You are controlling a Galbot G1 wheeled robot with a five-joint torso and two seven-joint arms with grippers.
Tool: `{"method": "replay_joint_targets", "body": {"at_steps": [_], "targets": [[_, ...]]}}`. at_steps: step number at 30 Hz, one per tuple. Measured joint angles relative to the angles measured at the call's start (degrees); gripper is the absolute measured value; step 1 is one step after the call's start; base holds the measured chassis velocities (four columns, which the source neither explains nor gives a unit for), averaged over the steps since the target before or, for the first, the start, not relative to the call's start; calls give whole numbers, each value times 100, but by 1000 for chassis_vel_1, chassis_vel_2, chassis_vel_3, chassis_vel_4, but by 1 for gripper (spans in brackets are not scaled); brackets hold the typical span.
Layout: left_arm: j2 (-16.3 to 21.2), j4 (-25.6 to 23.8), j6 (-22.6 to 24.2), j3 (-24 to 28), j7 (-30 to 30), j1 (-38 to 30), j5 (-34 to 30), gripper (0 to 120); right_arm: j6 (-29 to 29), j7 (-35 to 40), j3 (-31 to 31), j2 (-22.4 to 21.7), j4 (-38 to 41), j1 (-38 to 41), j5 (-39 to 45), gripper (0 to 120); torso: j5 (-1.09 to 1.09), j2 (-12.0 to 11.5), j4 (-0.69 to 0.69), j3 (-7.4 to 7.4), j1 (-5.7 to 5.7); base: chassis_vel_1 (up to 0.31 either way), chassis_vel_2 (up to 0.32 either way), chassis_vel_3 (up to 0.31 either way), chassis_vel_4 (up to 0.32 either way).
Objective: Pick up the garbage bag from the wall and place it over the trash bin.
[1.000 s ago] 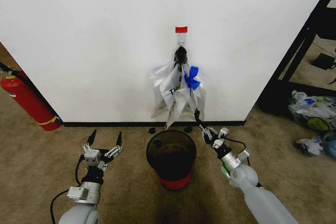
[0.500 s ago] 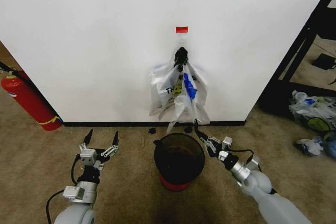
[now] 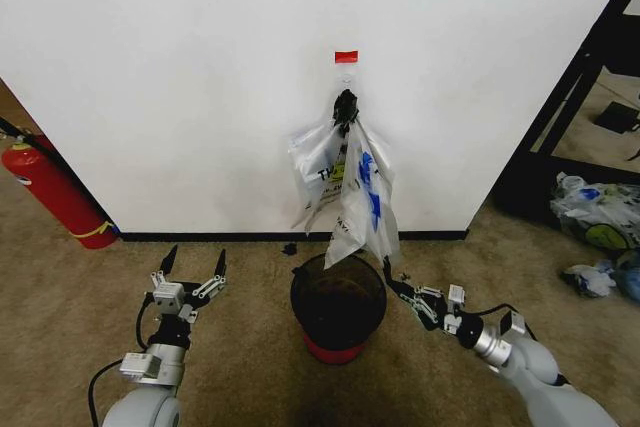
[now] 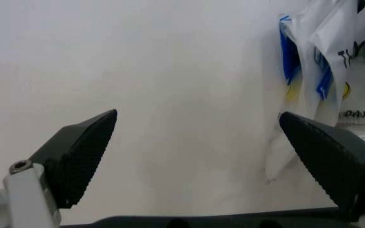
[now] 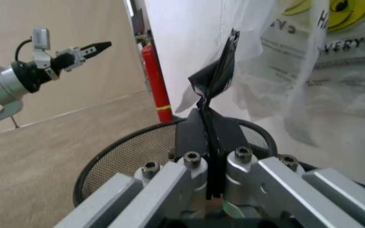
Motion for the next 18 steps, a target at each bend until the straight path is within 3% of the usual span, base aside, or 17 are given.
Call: {"method": "replay_joint_targets", "body": {"at_steps": [14, 18], "targets": [[-51, -53, -37, -25, 1, 80, 15, 100, -148, -718, 355, -6, -435, 311, -408, 0, 0, 0, 0, 0, 0, 0, 0, 0, 0], [-69, -56, -54, -26, 3, 90, 23, 100, 24, -488, 354, 68, -394, 347, -385, 0, -1, 0, -1, 0, 0, 0, 0, 0, 0]]}}
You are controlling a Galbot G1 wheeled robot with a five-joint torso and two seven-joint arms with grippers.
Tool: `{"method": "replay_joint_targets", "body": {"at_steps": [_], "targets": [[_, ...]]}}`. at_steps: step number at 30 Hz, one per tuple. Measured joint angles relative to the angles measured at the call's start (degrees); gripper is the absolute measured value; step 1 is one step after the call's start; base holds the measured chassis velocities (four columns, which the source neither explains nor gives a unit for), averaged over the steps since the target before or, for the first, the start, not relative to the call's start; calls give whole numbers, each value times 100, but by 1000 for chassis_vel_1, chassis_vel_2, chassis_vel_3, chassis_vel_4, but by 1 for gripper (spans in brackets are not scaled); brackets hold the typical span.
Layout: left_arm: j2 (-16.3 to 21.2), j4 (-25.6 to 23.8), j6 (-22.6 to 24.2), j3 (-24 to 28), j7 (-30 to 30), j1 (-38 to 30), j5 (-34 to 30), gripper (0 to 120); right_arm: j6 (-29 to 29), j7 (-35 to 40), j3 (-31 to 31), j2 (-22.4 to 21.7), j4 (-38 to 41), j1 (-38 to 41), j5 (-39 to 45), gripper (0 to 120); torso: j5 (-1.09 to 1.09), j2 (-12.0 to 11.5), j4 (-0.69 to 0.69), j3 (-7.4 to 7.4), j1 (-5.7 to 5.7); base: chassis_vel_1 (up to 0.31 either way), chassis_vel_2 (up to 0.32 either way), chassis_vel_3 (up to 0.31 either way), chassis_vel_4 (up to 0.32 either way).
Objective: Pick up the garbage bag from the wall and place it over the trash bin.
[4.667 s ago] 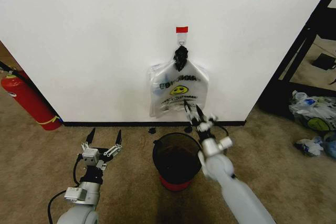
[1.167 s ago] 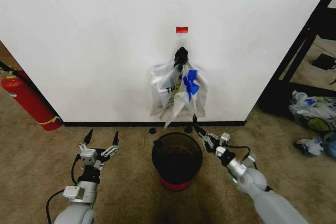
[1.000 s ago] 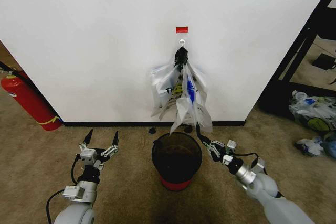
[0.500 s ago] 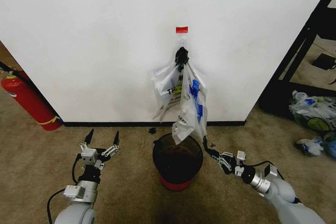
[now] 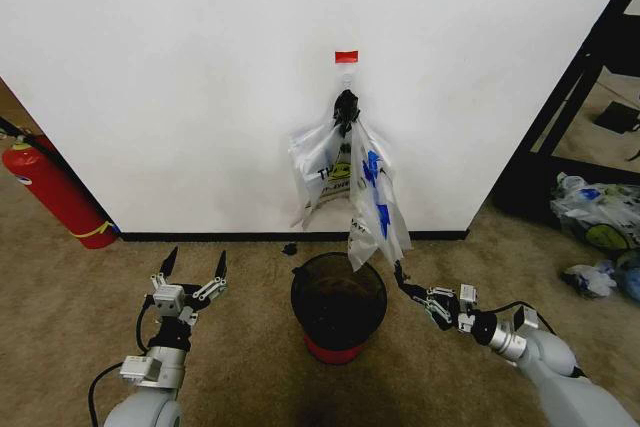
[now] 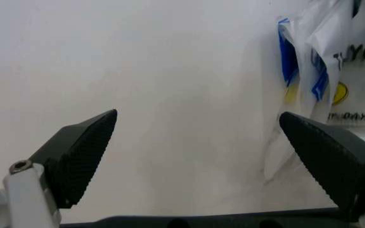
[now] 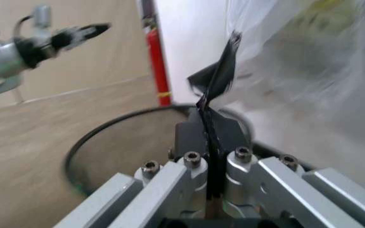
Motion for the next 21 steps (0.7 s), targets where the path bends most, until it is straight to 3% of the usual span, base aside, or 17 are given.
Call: {"method": "replay_joint_targets", "body": {"at_steps": [3, 5, 9, 13, 16, 17, 21], "targets": [[-23, 17, -7, 5, 3, -2, 17, 100, 502, 981, -316, 125, 372, -1, 565, 2, 0, 0, 1, 0, 0, 0, 0, 0, 0], [-40, 23, -8, 19, 5, -5, 40, 100, 669, 1470, -492, 165, 651, 34, 835, 12, 2, 0, 4, 0, 0, 0, 0, 0, 0], [-52, 20, -7, 28, 6, -9, 55, 100, 669, 1515, -518, 121, 848, 70, 867, 20, -1, 0, 3, 0, 0, 0, 0, 0, 0], [-57, 12, 3, 4, 6, -14, 60, 100, 364, 760, -257, -189, 957, 257, 845, 40, 0, 0, -1, 0, 0, 0, 0, 0, 0], [-76, 39, 0, 2, 6, -12, 68, 100, 369, 832, -172, -328, 937, 390, 821, 49, 0, 0, 0, 0, 0, 0, 0, 0, 0], [-118, 79, -17, 30, 6, -23, 108, 100, 571, 1825, -277, -362, 950, 486, 564, 61, 0, 0, 1, 0, 0, 0, 0, 0, 0], [-157, 97, -22, 63, 9, -33, 145, 100, 734, 2667, -456, -266, 902, 562, 37, 72, -1, 0, 1, 0, 0, 0, 0, 0, 0]]}}
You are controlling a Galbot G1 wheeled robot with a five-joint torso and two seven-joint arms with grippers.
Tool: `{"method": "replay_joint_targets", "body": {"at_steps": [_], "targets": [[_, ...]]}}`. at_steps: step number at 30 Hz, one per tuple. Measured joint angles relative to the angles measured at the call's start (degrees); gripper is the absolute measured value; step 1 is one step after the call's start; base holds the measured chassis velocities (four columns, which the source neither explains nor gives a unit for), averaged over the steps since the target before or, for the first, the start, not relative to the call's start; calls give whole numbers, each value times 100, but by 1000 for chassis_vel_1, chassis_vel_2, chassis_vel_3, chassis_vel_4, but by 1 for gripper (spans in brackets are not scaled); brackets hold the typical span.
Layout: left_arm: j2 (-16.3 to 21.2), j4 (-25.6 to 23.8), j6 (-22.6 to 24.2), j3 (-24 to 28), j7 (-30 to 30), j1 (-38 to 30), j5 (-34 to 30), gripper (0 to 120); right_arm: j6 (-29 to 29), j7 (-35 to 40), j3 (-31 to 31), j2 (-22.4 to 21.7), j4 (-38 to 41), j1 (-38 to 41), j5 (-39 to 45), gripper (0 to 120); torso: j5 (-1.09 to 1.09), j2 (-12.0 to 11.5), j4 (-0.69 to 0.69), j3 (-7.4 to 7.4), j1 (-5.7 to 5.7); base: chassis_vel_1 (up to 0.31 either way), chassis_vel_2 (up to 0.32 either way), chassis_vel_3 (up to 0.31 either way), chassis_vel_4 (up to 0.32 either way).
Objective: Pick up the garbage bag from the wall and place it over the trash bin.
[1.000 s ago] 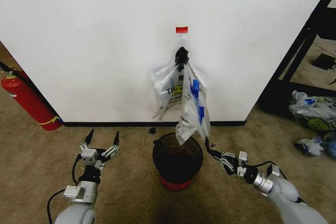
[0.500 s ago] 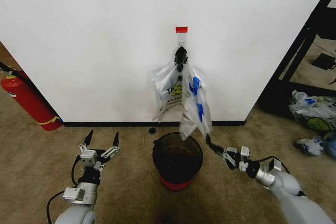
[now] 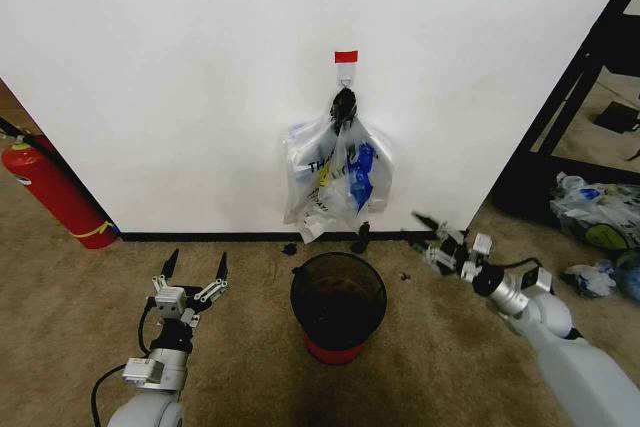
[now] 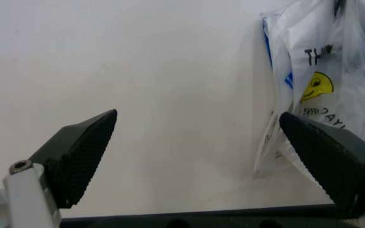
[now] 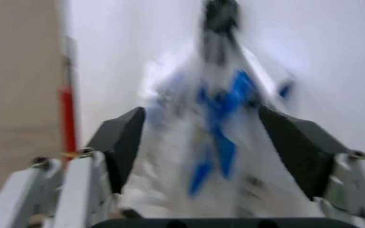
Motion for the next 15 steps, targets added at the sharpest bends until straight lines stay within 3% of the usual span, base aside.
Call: {"method": "replay_joint_targets", "body": {"at_steps": [7, 12, 15], "targets": [[-24, 15, -1, 6, 3, -1, 40, 100, 269, 1333, -529, 395, -502, 408, -1305, 98, 1, 0, -1, 1, 0, 0, 0, 0, 0], [-29, 28, -21, -28, 4, 34, 42, 100, 288, 1990, -890, 609, -851, 986, -1847, 92, 1, 0, 2, 0, 0, 0, 0, 0, 0], [-26, 33, -64, -84, 2, 73, 39, 100, 137, 1883, -1041, 570, -1047, 1413, -1907, 80, 1, 0, 3, 1, 0, 0, 0, 0, 0]]}}
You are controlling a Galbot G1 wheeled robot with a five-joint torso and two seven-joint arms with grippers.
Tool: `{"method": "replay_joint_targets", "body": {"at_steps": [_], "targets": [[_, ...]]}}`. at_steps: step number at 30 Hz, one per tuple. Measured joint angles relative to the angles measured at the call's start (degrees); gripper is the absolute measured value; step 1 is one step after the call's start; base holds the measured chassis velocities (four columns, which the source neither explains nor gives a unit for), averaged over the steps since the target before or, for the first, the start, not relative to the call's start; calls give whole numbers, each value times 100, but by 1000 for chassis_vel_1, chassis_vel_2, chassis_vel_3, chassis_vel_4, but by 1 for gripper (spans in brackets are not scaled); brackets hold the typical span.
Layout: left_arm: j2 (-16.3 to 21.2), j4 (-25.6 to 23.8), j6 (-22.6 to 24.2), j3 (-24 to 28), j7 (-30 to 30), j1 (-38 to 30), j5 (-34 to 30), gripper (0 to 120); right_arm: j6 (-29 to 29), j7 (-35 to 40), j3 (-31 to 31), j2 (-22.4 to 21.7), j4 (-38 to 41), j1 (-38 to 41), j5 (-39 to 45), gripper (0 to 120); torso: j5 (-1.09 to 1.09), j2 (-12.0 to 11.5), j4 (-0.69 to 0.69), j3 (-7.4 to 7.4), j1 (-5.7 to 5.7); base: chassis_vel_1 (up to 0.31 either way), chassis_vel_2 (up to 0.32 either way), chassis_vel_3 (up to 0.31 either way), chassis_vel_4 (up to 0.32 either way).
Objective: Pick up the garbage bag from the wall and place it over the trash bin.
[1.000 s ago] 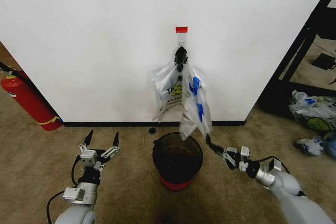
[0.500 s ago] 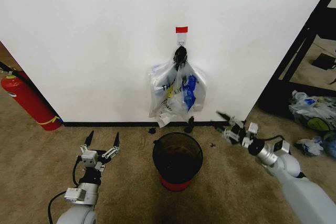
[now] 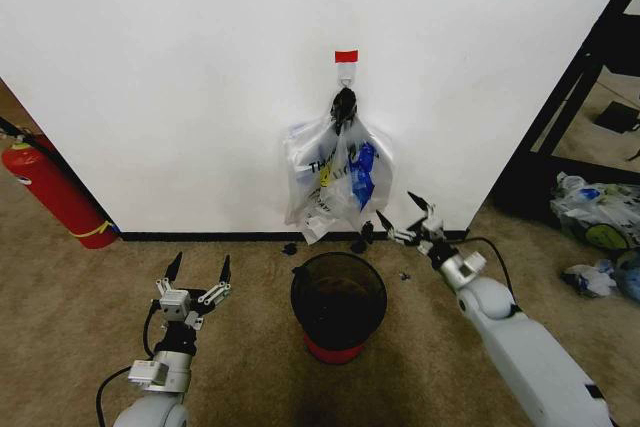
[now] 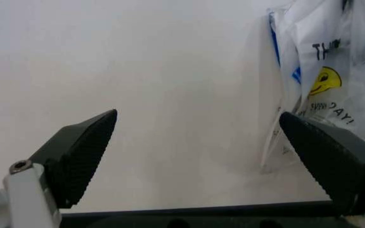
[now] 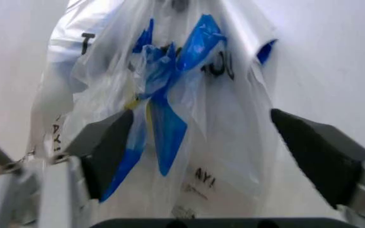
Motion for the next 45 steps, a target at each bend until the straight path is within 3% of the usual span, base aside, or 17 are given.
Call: {"method": "replay_joint_targets", "body": {"at_steps": [3, 6, 8, 12, 22, 28, 45], "targets": [[10, 0, -11, -34, -6, 16, -9, 100, -293, -587, 63, -111, -23, 143, 80, 78, -1, 0, -5, 0, 0, 0, 0, 0, 0], [-3, 7, -27, -46, -11, 17, -6, 100, -434, -1655, 228, -151, -399, 604, 23, 88, -2, 0, -4, 0, 0, 0, 0, 0, 0], [-24, 1, -28, -32, -12, 27, 13, 100, -433, -1883, 230, -144, -625, 808, -61, 89, -1, 0, -1, 0, 0, 0, 0, 0, 0], [-37, -16, -28, -24, -12, 32, 32, 100, -428, -1973, 210, -111, -829, 953, -110, 89, 0, 0, -1, 0, 0, 0, 0, 0, 0], [-72, -3, -29, -55, -21, 42, 53, 100, -271, -1765, 139, 99, -1463, 1107, -222, 60, 0, 0, -3, 0, 0, 0, 0, 0, 0], [-86, 18, -32, -43, -22, 32, 61, 100, -270, -1658, 27, 233, -1550, 1120, -69, 53, 0, 0, -2, 0, 0, 0, 0, 0, 0], [-46, 104, -73, -48, -31, -6, 29, 100, -327, -1858, -43, 346, -1561, 1151, -38, 57, 0, 0, -2, -1, 0, 0, 0, 0, 0]]}}
